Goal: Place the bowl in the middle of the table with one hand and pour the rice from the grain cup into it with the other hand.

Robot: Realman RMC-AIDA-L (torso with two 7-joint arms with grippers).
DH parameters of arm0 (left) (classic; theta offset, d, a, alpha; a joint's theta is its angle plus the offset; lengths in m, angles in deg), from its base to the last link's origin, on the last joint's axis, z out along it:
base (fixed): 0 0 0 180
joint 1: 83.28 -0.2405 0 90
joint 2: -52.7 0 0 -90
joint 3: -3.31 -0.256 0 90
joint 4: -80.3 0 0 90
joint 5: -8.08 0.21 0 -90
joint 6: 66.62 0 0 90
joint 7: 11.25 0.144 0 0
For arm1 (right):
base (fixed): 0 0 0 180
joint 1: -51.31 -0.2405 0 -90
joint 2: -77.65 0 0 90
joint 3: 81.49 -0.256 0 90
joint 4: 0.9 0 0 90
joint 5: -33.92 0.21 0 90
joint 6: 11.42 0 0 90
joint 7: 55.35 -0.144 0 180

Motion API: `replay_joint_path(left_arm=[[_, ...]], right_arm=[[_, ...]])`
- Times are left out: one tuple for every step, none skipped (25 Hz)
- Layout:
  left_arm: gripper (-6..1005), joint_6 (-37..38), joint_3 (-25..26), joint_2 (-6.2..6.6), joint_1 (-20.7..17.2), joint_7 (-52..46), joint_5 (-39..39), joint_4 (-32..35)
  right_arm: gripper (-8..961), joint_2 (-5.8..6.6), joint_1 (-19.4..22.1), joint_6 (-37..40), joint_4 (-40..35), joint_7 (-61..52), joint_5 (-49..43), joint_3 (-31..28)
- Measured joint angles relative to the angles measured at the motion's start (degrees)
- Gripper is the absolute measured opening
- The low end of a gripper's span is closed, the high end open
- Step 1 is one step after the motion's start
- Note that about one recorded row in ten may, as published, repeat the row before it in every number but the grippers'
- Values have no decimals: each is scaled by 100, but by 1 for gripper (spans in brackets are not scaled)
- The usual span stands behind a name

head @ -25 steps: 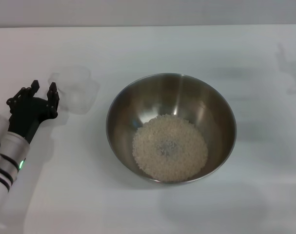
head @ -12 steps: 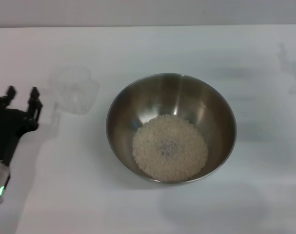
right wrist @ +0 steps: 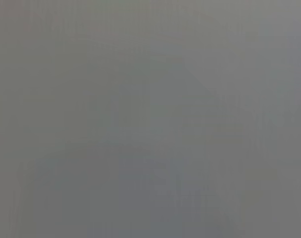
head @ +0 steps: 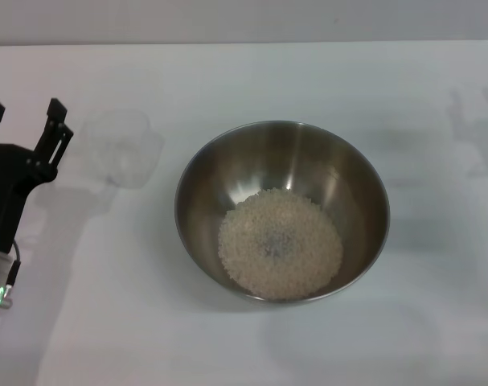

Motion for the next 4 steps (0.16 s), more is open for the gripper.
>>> replay_joint_path(left_arm=[[758, 0, 9, -2, 24, -18, -2, -2], [758, 7, 39, -2, 41, -41, -10, -2], [758, 15, 60, -2, 47, -45, -11, -2], [758, 24, 86, -2, 59, -47, -15, -2]], right_arm=[[551, -6, 23, -1, 0, -4, -1, 1], [551, -7, 40, -2, 1, -6, -1, 1], [551, -9, 53, -3, 1, -6, -2, 2], [551, -11, 63, -4, 2, -6, -4, 3]])
